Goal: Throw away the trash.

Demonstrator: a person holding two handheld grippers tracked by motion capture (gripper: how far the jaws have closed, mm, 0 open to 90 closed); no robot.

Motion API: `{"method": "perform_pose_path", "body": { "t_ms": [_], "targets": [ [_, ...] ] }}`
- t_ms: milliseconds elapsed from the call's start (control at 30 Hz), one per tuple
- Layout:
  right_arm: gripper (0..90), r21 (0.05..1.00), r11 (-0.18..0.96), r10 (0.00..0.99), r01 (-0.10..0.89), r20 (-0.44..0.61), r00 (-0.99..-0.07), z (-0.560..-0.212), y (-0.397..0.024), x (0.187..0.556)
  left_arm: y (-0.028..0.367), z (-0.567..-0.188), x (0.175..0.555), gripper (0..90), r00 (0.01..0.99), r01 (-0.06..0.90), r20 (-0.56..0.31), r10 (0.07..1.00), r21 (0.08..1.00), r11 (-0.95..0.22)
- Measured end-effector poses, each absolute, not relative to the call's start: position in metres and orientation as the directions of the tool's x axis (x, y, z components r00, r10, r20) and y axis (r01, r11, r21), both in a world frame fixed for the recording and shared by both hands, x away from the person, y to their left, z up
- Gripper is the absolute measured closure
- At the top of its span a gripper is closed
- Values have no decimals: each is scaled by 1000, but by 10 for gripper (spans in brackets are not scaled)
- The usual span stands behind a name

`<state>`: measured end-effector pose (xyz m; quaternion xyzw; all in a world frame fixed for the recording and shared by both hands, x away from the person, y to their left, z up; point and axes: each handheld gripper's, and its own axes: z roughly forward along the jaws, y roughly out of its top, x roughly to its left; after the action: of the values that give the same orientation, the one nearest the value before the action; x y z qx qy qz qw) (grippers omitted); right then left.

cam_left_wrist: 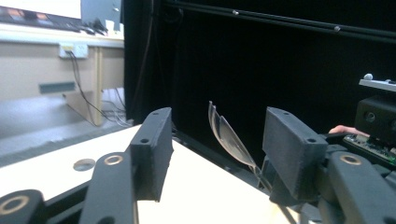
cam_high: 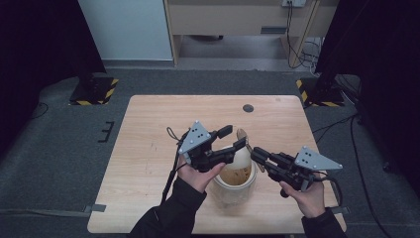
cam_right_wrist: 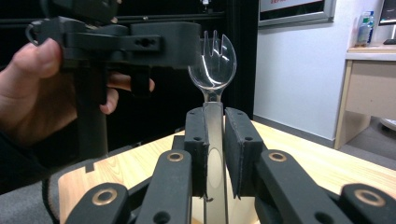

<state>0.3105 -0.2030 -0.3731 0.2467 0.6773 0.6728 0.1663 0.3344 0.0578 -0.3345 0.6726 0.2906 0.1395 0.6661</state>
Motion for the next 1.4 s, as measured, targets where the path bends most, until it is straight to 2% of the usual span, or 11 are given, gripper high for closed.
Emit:
{"method": "perform_pose_path", "body": {
  "t_ms": [167,367,500,567,867,1100,1233,1400],
  "targets": [
    [800,993,-33,554,116,115,-825,-373,-202,310,51,-338,336,503,799,239,-219,561,970,39],
    [800,993,-39,548,115,117,-828,-374,-201,310,47,-340,334,669,802,278,-249,542,960,29],
    [799,992,-35,548,117,117,-828,-374,-200,310,47,-338,333,732,808,291,-269,524,956,40],
    [799,992,-33,548,121,120,-828,-375,-198,310,47,-338,332,791,813,302,-284,508,952,47],
    [736,990,-75,548,122,143,-824,-369,-206,309,60,-331,325,826,828,226,-220,516,973,52],
    [653,989,-99,623,114,151,-768,-364,-227,314,78,-330,314,825,854,180,-149,498,984,-13],
    [599,988,-66,686,138,145,-713,-375,-239,323,79,-341,311,823,869,168,-122,480,984,-55],
    [584,985,-46,720,165,147,-678,-388,-248,331,75,-360,314,823,879,169,-101,467,980,-106]
  ]
}}
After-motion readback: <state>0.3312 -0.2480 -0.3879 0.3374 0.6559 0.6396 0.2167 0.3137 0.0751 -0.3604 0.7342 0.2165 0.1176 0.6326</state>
